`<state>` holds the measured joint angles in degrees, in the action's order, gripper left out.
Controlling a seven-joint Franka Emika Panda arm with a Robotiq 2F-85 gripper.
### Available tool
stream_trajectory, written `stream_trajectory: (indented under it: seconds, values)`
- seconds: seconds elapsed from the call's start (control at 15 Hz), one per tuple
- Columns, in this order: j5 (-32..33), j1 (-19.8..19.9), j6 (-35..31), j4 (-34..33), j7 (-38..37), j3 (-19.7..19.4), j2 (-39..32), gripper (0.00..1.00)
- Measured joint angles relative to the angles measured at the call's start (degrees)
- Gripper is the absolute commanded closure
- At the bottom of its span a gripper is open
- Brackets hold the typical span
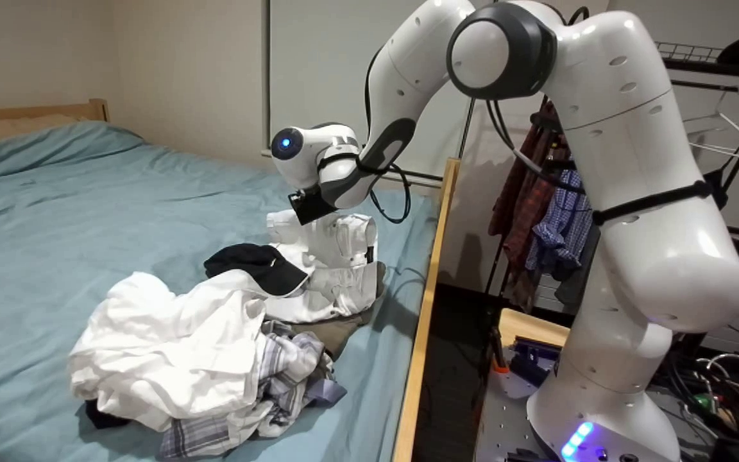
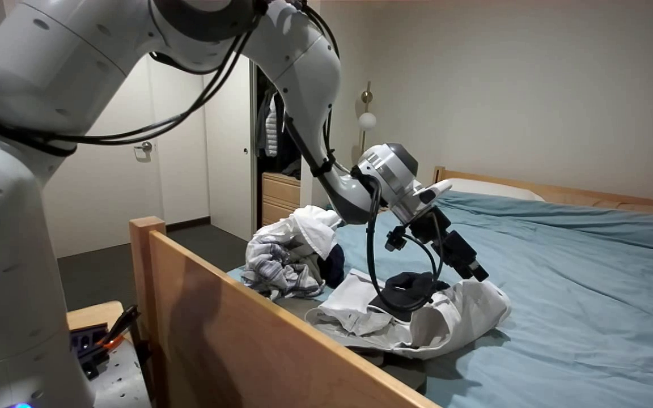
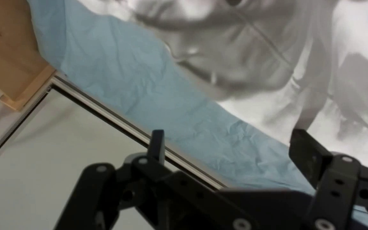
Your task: Unfold the white short then move the black cap to the left
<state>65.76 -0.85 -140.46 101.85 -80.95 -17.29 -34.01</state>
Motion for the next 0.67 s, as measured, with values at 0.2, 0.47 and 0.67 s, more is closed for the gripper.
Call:
stream_trajectory:
  seconds: [0.2, 0.47, 0.67]
  values:
    - [-0.28, 0.11, 4.98, -0.94, -0.23, 1.13, -0.77, 0.00]
    - [-0.84, 2.35, 7.28, -1.84, -1.13, 1.92, -2.15, 0.00]
    - [-0.92, 6.26, 7.24, -3.55, -1.62, 1.62, -3.94, 0.00]
